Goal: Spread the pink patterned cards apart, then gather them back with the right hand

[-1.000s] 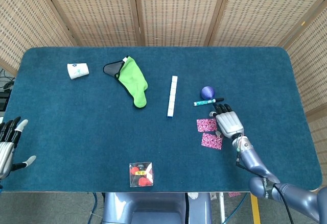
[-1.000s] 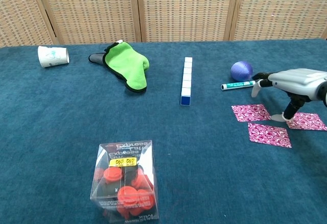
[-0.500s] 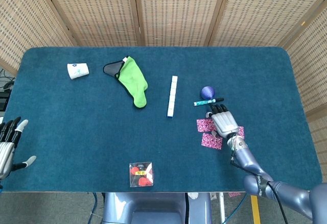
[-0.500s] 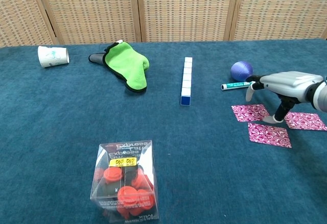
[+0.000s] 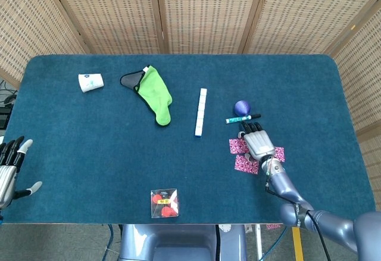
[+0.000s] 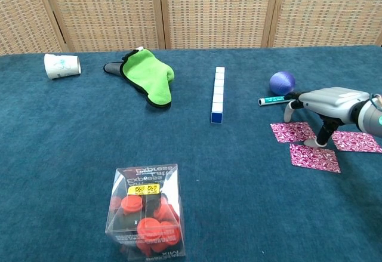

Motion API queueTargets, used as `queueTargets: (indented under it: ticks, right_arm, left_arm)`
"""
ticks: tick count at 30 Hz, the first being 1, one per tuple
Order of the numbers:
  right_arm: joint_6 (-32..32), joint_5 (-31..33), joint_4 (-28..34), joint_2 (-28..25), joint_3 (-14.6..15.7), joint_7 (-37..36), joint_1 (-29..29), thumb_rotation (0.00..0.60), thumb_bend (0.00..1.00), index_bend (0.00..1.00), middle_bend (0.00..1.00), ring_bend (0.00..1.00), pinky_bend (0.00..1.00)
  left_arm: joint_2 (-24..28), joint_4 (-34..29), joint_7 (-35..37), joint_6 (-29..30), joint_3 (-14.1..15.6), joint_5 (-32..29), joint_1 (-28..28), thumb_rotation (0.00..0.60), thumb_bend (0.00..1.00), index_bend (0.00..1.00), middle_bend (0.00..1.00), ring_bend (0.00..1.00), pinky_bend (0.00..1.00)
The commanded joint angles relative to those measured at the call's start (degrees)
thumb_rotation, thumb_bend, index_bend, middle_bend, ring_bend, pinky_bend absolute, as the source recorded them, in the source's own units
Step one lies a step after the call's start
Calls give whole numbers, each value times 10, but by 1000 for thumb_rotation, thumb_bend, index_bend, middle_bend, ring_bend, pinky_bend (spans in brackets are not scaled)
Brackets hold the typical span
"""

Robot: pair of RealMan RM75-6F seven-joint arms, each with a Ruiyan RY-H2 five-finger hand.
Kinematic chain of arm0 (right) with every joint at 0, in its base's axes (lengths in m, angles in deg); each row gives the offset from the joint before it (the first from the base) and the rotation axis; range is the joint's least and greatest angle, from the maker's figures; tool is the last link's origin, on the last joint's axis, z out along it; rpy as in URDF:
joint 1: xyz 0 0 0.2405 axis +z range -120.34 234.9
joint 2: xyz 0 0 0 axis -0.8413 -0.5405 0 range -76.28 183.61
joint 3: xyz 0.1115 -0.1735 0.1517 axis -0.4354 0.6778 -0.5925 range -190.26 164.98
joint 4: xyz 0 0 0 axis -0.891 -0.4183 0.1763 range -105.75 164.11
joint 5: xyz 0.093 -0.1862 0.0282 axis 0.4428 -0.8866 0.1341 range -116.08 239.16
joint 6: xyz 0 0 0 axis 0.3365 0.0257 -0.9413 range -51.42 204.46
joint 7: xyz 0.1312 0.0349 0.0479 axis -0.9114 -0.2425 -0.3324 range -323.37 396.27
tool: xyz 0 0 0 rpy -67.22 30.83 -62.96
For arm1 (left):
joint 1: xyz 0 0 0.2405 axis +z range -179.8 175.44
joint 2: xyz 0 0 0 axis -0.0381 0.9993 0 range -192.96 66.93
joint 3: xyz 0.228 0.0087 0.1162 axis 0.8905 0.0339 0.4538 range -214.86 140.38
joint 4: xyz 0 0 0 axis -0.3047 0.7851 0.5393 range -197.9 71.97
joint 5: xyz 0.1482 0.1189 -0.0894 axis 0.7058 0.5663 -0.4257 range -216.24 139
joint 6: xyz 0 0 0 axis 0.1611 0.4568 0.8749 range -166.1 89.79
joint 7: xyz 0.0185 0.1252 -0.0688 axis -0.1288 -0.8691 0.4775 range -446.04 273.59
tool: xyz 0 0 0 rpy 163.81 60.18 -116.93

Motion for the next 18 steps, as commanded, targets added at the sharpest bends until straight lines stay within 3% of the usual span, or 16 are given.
queueTargets:
  ticks: [1, 5, 18]
  right_arm:
    - [-3, 5, -2, 2, -1, 2, 2, 600, 337, 297, 0, 0, 57]
    - [-7, 12, -1, 3, 0, 5, 4, 600, 337, 409, 0, 0, 57]
    - [-5, 21, 13, -3, 0, 5, 7, 600, 347, 507, 0, 0, 57]
  left_arm:
    - [0, 0, 0, 0, 0, 0, 0, 600, 0, 0, 0, 0, 0]
    - [0, 0, 0, 0, 0, 0, 0, 600, 0, 0, 0, 0, 0]
    - [0, -1, -1, -1, 0, -1, 0, 600, 0, 0, 0, 0, 0]
